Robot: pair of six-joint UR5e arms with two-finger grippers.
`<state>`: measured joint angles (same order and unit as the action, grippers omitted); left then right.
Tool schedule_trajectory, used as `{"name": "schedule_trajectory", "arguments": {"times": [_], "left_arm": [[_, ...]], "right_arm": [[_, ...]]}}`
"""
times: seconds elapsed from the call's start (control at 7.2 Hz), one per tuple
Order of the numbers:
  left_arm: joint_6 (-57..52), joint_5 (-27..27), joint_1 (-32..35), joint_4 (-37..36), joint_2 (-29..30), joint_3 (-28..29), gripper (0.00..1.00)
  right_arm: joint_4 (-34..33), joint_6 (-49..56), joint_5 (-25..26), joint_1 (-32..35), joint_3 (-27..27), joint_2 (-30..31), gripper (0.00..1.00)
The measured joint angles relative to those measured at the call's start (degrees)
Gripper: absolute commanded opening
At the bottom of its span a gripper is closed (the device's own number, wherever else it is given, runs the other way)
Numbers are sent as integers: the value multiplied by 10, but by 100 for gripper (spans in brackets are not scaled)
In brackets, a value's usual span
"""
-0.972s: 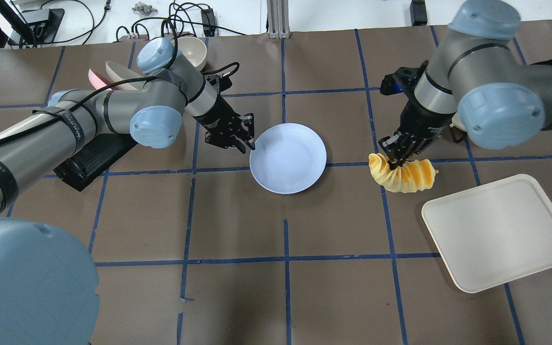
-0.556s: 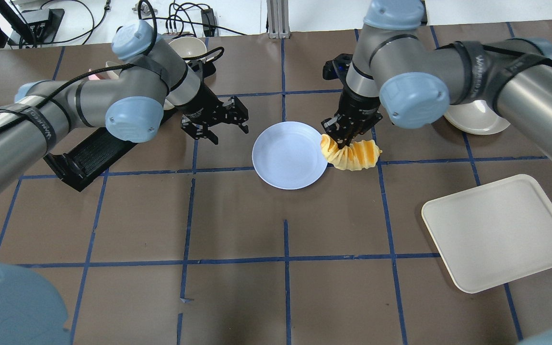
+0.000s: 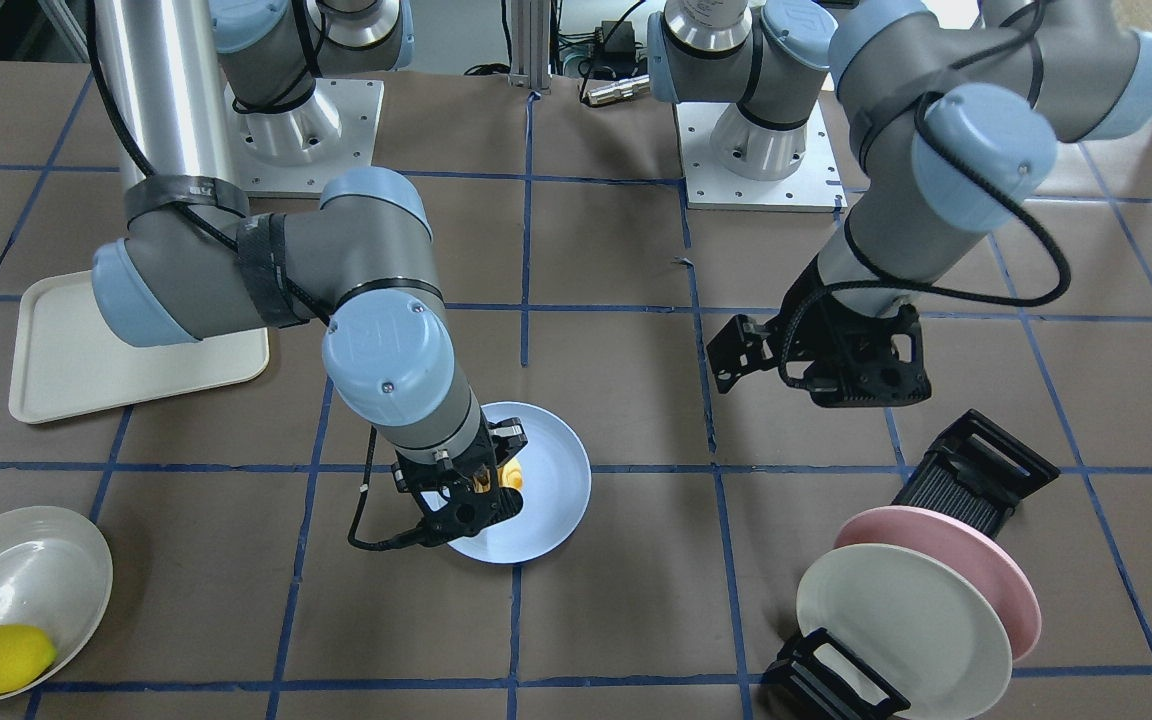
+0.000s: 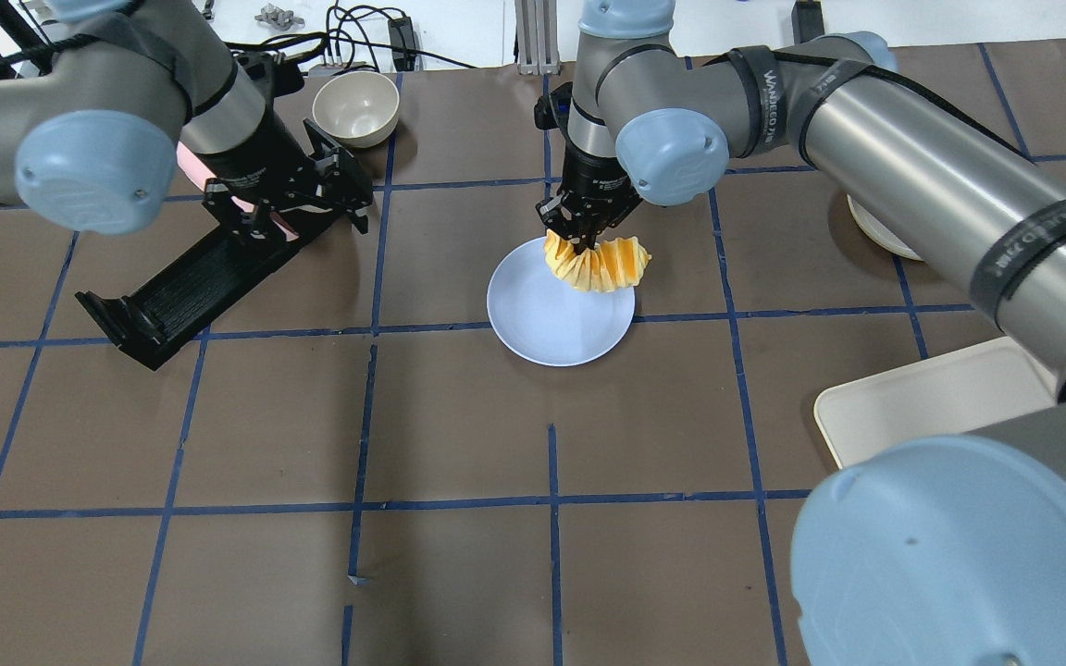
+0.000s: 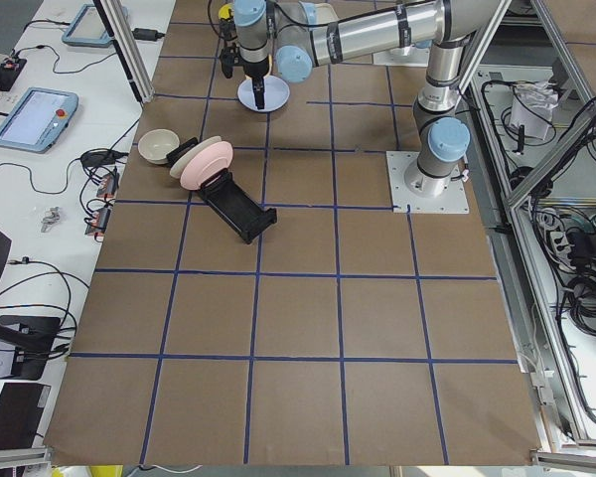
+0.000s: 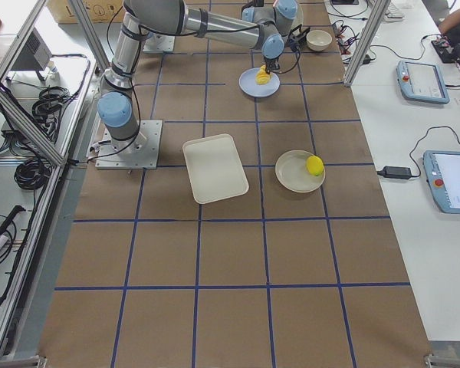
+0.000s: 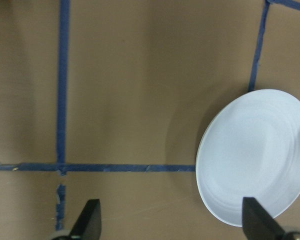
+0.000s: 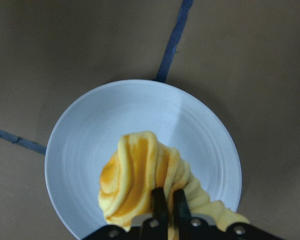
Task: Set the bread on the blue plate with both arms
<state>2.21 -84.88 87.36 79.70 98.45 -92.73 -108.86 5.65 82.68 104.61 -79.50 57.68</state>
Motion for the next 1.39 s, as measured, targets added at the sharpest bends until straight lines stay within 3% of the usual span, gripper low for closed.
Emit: {"name": "schedule_trajectory", "arguments": {"times": [0.14, 0.28, 0.83, 1.11, 1.39], "left_arm": [[-8, -27, 1, 50, -17, 31, 100], [-11, -39, 5, 89, -28, 57, 100], [-19, -46, 8, 121, -53, 77, 100], [-27, -47, -6, 123, -62, 82, 100], [-30, -45, -15, 137, -65, 82, 100]], "right_arm": [[-30, -1, 3, 4, 6, -17, 100], [-50, -1, 6, 5, 5, -25, 100], [-36, 25, 22, -18, -5, 5, 100], [0, 89, 39, -81, -47, 85, 100], [39, 162, 39, -168, -129, 214, 96]]}}
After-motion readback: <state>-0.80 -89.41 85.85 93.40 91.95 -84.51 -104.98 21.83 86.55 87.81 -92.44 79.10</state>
